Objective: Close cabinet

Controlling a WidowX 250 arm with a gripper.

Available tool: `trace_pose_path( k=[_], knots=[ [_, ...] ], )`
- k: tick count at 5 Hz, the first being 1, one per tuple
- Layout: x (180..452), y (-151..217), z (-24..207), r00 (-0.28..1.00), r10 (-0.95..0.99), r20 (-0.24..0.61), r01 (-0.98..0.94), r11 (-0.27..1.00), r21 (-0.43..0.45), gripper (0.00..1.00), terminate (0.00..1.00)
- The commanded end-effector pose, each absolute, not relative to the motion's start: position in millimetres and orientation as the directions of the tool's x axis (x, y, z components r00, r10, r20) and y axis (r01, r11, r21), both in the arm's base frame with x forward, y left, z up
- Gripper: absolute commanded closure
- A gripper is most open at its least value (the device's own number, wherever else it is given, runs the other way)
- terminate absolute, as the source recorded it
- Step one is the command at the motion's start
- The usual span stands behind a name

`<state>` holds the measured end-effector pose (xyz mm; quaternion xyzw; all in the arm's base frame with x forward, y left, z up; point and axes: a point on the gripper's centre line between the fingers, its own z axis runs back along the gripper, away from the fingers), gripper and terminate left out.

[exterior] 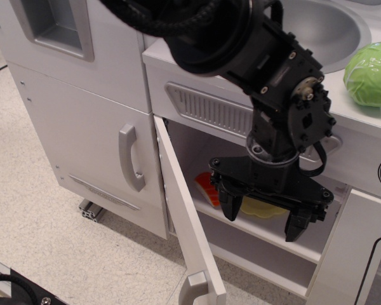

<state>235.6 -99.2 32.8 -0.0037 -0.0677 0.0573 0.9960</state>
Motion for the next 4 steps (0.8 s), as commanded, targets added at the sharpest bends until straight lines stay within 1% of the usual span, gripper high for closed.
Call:
trace_pose_path(
  k=[1,2,3,4],
  knots=[
    [235.6,-99.2,32.8,0.984,0.115,0.135,-0.114,0.993,-0.015,0.0,0.0],
    [234.7,-82.3,53.8,0.968,0.215,0.126,-0.207,0.976,-0.072,0.0,0.0],
    [227.7,-48.8,62.2,0.944,0.295,0.147,-0.288,0.955,-0.071,0.0,0.0],
    [219.6,-15.6,73.3,0.917,0.361,0.169,-0.35,0.932,-0.09,0.0,0.0]
  ],
)
